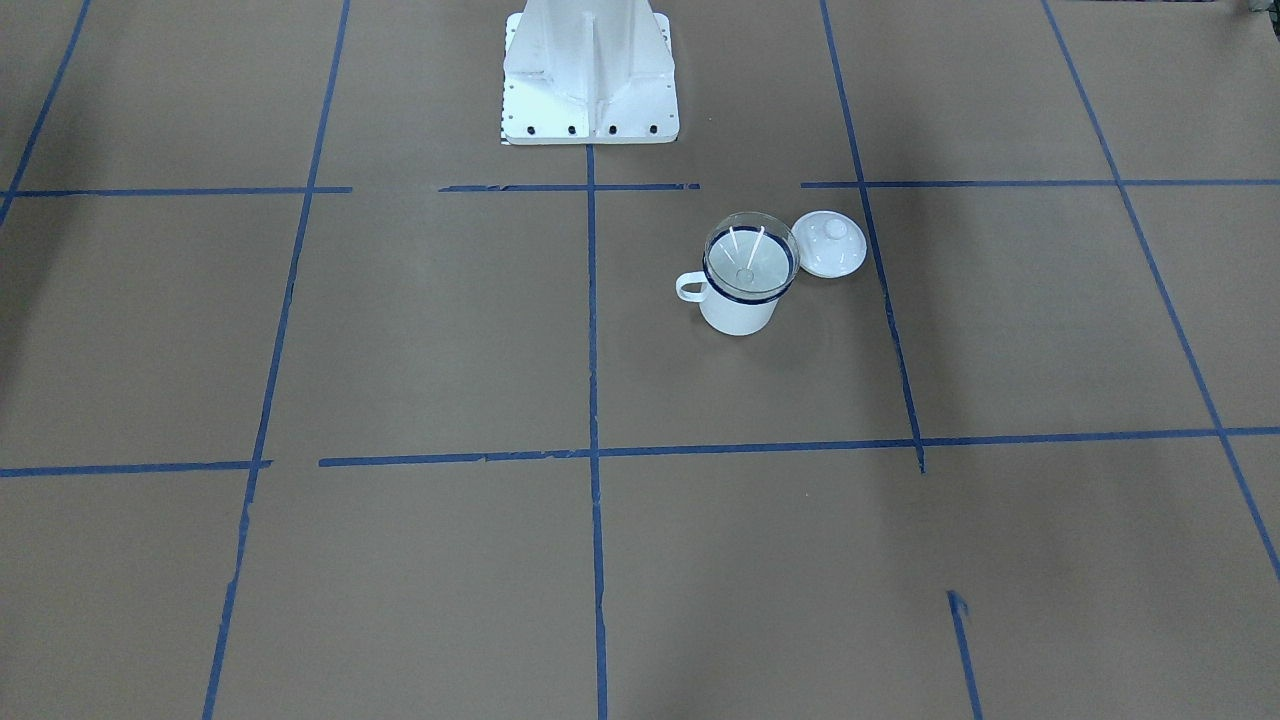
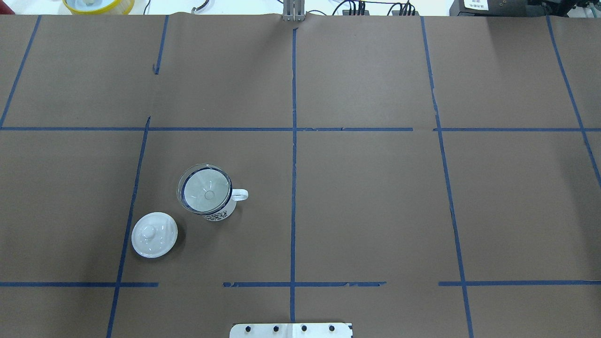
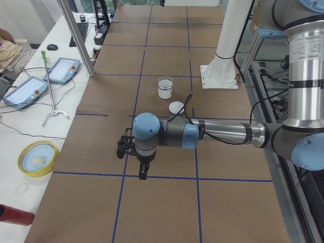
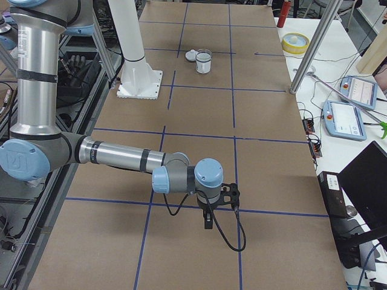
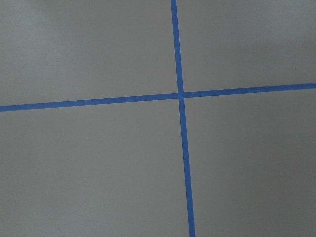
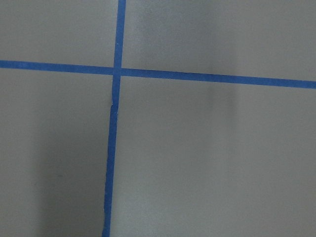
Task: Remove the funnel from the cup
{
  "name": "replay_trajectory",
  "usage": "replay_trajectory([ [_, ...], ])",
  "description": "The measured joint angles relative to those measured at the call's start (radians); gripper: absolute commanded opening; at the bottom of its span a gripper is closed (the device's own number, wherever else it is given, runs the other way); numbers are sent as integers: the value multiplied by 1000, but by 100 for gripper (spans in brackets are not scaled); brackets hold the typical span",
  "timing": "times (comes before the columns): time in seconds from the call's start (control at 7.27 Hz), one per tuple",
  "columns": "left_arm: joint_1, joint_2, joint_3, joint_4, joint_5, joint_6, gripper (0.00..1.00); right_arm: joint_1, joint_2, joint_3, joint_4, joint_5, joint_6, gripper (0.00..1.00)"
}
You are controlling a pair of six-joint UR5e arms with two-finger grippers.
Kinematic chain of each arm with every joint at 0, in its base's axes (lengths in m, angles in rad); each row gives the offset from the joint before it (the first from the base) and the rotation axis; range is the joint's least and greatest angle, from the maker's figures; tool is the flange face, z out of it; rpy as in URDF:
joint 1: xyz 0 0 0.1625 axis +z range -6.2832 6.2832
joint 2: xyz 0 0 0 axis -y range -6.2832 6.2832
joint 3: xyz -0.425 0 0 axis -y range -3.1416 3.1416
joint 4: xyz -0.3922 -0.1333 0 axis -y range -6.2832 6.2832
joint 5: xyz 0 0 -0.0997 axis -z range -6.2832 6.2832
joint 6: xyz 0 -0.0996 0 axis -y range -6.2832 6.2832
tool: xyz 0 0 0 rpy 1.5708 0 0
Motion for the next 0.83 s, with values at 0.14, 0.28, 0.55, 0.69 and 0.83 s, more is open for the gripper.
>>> replay_trajectory([
  [0.14, 5, 3, 6, -55, -1, -21, 100, 0, 0, 0, 0, 0, 0, 100],
  [0.28, 36, 1, -5, -102, -5, -106, 100, 0, 0, 0, 0, 0, 0, 100],
  [0.55, 196, -18, -88, -177, -7, -491, 100, 0, 0, 0, 0, 0, 0, 100],
  [0.69, 277, -56, -134, -189, -5, -723, 100, 0, 0, 0, 0, 0, 0, 100],
  [0.83, 363, -109, -174, -189, -3, -954, 100, 0, 0, 0, 0, 0, 0, 100],
])
